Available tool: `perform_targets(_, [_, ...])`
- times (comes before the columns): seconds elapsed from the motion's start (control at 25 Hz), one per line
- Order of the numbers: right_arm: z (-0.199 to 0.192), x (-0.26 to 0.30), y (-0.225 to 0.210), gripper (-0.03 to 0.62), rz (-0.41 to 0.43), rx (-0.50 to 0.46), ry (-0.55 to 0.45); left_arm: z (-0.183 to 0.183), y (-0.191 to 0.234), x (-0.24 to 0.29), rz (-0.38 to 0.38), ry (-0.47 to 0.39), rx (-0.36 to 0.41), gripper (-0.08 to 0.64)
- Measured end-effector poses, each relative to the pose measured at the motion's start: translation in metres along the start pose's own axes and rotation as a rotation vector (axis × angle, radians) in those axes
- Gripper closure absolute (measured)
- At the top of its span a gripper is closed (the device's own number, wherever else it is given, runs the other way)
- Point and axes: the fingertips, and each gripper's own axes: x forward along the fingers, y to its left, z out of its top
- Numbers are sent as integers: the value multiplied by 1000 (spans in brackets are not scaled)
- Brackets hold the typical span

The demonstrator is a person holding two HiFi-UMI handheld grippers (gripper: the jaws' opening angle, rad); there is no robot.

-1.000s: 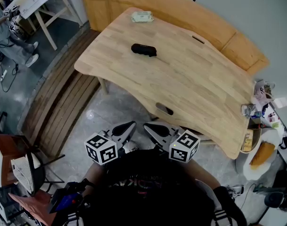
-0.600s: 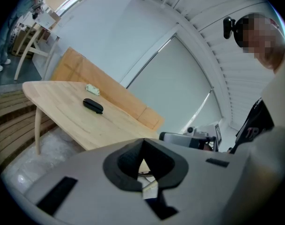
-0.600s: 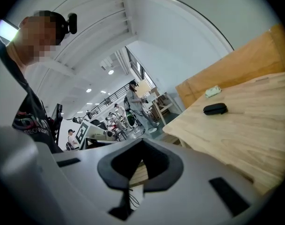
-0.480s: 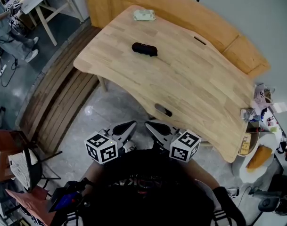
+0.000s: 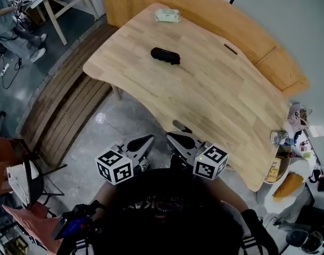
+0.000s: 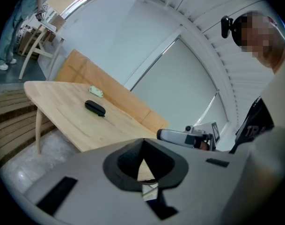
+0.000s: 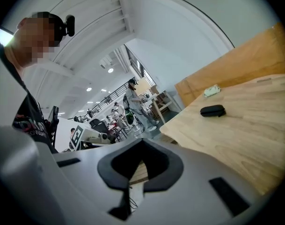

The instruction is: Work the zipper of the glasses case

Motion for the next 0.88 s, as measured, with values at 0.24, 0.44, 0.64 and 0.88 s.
perform_targets(0.24, [12,3,-19,578,26,1,33,10,3,13,34,-31,-14,549])
perform_targets(0.44, [24,7,-37,578,44,-3,50,18,7,24,68,-45,-24,549])
perform_targets(0.64, [37,10,-69,578,29,-15,50,23,11,32,114,-41,-12,549])
perform_targets(0.88, [59,17,-117,578,-7,-62,46,31,19,36,182,-51,-15,549])
